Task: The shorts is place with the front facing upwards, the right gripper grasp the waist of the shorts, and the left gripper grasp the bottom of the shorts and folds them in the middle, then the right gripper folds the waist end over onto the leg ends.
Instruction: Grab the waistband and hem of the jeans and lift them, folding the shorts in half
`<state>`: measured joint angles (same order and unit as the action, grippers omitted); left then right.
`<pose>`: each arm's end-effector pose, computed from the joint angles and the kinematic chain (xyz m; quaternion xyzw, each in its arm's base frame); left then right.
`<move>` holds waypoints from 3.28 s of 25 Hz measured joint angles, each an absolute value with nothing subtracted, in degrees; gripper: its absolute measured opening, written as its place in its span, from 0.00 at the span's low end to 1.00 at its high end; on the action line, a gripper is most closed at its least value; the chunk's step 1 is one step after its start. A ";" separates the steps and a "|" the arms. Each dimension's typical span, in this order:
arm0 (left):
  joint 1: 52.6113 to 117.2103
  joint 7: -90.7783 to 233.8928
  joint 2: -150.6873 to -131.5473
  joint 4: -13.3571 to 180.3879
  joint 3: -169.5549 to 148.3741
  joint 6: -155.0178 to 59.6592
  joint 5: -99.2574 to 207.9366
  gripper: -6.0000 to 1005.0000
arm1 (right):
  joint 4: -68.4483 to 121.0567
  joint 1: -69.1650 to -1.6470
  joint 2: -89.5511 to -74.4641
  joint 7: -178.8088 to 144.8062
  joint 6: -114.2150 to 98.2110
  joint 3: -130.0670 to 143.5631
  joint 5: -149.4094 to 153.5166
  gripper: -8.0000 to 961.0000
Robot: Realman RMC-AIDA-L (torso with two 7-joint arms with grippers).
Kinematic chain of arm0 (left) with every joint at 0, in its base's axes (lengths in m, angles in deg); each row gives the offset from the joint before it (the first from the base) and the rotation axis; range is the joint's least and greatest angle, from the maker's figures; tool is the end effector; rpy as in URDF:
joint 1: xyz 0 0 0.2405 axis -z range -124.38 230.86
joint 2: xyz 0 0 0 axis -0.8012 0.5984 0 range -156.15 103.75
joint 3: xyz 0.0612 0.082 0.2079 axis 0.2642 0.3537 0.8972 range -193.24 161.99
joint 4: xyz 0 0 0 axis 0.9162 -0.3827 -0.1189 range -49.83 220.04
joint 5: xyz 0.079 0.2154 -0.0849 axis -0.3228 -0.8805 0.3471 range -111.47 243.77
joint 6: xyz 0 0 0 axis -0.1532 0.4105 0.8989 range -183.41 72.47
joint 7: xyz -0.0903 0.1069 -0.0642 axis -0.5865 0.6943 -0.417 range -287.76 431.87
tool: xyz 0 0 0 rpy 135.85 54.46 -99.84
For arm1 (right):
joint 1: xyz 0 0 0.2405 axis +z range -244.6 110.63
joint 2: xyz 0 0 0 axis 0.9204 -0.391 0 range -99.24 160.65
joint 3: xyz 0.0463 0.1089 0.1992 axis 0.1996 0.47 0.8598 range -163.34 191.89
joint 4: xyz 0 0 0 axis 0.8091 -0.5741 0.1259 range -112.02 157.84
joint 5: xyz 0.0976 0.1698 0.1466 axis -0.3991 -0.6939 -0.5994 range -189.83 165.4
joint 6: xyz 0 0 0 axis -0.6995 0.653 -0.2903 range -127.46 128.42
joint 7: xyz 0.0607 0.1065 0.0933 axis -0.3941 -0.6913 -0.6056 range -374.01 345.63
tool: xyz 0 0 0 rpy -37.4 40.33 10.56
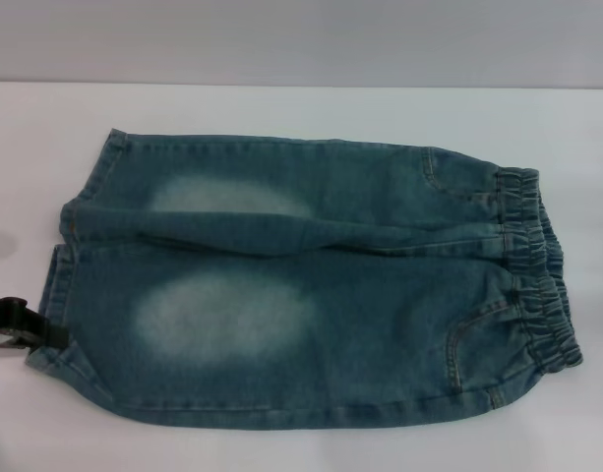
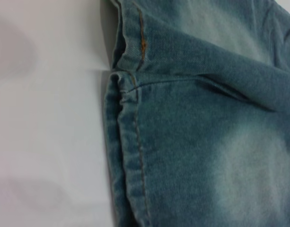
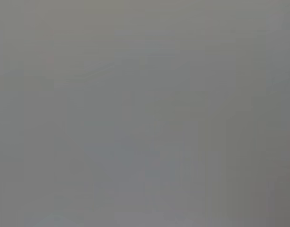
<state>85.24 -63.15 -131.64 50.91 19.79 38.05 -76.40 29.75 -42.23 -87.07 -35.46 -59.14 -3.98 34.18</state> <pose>-0.3481 0.3286 0.0812 -0.7444 -0.6625 -0.0264 0.0794 0.4187 0.3383 0.0704 -0.5439 0.3430 0.2747 0.7149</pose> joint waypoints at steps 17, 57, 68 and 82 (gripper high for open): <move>86.11 -60.50 -132.19 50.82 14.02 35.09 -76.14 0.05 | 61.54 -44.05 -79.48 -101.97 -90.07 -13.01 95.46 0.86; 87.08 -60.15 -133.34 50.89 13.03 31.46 -75.52 0.07 | 73.39 -27.84 -83.05 -114.77 -100.05 -32.53 146.27 0.86; 87.18 -59.54 -133.34 51.29 13.07 30.82 -75.53 0.07 | 72.59 -25.93 -84.25 -114.83 -100.72 -32.54 145.86 0.85; 87.32 -59.33 -133.49 51.45 13.14 30.22 -75.53 0.08 | 72.69 -24.84 -84.61 -113.91 -100.96 -32.48 145.42 0.85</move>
<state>87.32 -59.33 -133.49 51.45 13.14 30.22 -75.53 72.69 -24.84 -84.61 -113.91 -100.96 -32.48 145.42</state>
